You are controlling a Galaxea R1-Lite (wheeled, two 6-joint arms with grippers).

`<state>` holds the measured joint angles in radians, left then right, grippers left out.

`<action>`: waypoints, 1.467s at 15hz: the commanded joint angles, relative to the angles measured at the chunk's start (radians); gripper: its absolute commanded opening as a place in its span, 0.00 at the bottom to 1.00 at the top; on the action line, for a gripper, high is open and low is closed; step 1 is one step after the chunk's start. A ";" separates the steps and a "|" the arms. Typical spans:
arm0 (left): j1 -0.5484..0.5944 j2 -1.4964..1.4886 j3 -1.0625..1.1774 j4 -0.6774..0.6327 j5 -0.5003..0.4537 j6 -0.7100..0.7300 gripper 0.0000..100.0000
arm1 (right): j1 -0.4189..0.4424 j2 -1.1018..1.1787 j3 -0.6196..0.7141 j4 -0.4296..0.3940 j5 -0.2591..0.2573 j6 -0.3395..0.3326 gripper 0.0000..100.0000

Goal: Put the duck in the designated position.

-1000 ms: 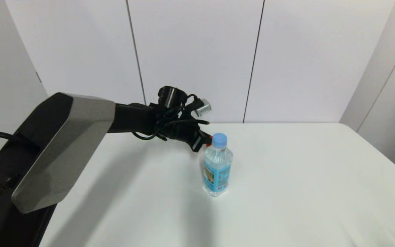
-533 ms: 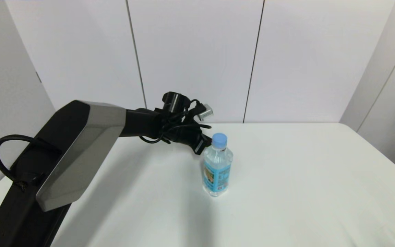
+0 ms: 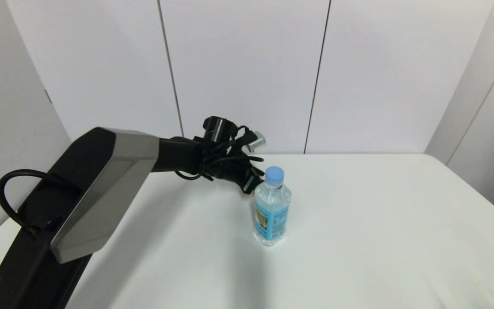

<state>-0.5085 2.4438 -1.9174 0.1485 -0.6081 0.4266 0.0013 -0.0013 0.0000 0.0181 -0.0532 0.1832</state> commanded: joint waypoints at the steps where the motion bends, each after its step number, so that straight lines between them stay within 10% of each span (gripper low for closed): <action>1: 0.013 -0.058 0.012 0.029 -0.004 0.004 1.00 | 0.000 0.001 0.000 0.000 0.000 0.001 1.00; 8: 0.159 -0.434 0.377 0.244 0.007 0.156 1.00 | 0.000 0.001 0.000 0.000 0.000 0.001 1.00; 13: 0.239 -0.945 0.730 0.348 0.228 0.087 1.00 | 0.000 0.001 0.000 0.000 0.000 0.001 1.00; 22: 0.525 -2.080 1.422 0.117 0.261 -0.203 1.00 | 0.000 0.001 0.002 0.000 0.000 0.001 1.00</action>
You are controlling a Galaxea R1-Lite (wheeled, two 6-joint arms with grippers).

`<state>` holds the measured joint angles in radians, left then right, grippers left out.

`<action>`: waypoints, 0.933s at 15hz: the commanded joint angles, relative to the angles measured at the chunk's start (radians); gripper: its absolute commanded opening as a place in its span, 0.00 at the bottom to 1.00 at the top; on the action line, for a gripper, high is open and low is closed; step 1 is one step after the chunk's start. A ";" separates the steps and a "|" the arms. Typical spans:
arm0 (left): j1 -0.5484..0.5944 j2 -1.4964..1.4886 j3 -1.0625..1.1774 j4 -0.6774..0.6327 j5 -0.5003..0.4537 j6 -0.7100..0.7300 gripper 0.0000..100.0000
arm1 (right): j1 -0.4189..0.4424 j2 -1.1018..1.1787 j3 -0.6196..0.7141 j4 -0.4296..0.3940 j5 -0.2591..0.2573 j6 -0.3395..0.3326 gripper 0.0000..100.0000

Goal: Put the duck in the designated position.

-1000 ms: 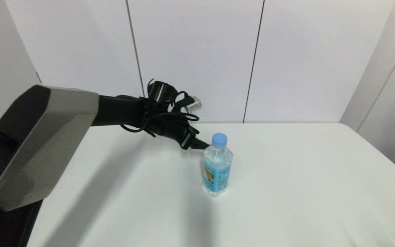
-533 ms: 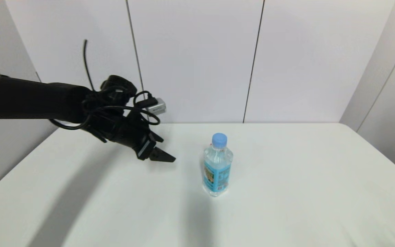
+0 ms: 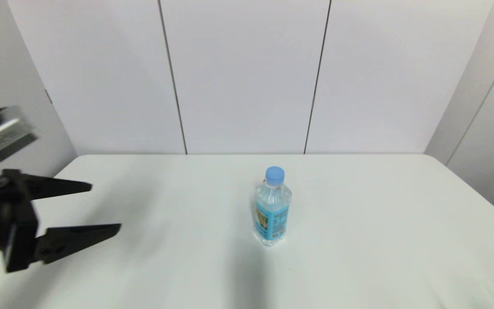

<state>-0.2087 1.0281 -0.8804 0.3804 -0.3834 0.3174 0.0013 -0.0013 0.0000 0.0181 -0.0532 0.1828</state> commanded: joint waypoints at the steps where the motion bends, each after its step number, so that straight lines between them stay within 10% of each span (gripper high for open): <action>1: 0.216 -0.740 0.436 -0.135 0.069 -0.089 1.00 | 0.000 0.001 0.000 0.000 0.000 0.001 1.00; 5: 0.209 -1.011 0.600 -0.127 0.261 -0.081 1.00 | 0.000 0.001 0.000 0.000 0.000 0.001 1.00; 9: 0.210 -1.028 0.870 -0.420 0.296 -0.075 1.00 | 0.000 0.001 0.000 0.000 0.000 0.001 1.00; 14: 0.210 -1.028 0.880 -0.383 0.336 -0.193 1.00 | 0.000 0.001 0.000 0.000 0.000 0.001 1.00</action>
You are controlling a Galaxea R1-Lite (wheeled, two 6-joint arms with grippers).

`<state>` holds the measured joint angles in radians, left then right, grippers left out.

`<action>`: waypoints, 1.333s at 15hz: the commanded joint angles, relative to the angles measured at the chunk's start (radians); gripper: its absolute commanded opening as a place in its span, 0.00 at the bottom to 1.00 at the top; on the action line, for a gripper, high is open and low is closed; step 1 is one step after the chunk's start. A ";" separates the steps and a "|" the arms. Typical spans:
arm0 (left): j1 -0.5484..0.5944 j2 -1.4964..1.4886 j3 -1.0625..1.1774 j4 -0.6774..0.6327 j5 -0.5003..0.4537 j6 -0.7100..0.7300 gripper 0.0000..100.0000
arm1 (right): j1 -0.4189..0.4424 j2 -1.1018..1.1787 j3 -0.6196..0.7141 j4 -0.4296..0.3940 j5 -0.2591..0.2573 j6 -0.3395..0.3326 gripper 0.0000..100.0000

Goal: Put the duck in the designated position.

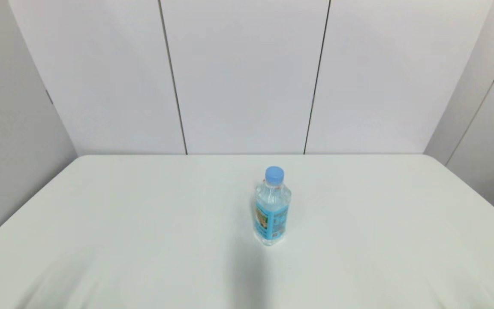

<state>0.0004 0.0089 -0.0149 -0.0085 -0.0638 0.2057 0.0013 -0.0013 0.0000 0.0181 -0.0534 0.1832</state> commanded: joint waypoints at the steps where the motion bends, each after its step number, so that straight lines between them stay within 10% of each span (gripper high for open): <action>1: 0.001 -0.009 0.015 0.005 0.035 -0.166 1.00 | 0.000 0.001 0.000 0.000 0.000 0.001 1.00; 20: 0.001 -0.009 0.015 0.002 0.062 -0.216 1.00 | 0.000 0.001 0.000 0.000 0.004 -0.005 1.00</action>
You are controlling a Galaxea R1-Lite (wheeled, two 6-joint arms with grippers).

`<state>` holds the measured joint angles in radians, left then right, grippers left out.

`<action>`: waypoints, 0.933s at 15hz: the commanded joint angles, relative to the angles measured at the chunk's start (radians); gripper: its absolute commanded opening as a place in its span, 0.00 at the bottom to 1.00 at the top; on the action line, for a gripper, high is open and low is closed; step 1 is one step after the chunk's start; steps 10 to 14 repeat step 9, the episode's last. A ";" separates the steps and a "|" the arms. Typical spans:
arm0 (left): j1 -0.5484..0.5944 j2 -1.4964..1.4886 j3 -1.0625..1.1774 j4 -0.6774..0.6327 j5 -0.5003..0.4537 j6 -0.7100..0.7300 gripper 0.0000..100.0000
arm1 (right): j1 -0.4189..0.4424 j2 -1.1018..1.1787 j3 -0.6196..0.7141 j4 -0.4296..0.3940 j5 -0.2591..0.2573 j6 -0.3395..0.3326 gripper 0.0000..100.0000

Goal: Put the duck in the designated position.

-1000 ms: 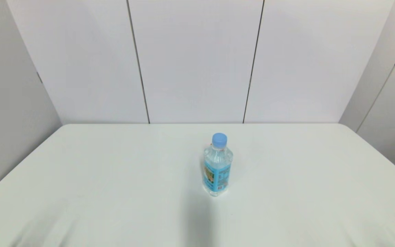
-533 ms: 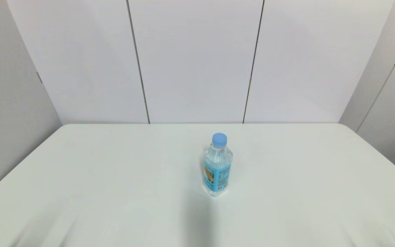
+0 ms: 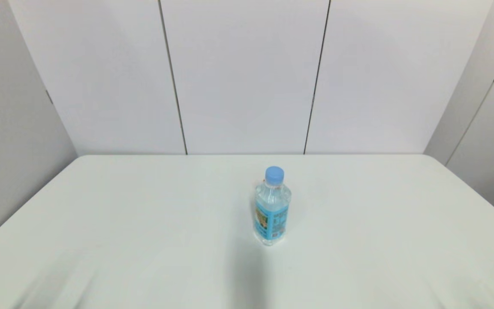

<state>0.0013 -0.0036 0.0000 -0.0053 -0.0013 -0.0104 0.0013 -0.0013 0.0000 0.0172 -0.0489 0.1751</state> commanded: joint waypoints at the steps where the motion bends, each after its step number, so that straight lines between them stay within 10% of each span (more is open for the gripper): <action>1: 0.000 0.004 0.000 -0.001 0.001 0.000 1.00 | 0.000 0.001 0.000 0.000 -0.003 0.009 1.00; 14: 0.000 0.004 0.000 -0.001 0.000 0.000 1.00 | 0.000 0.001 0.000 0.000 -0.006 0.011 1.00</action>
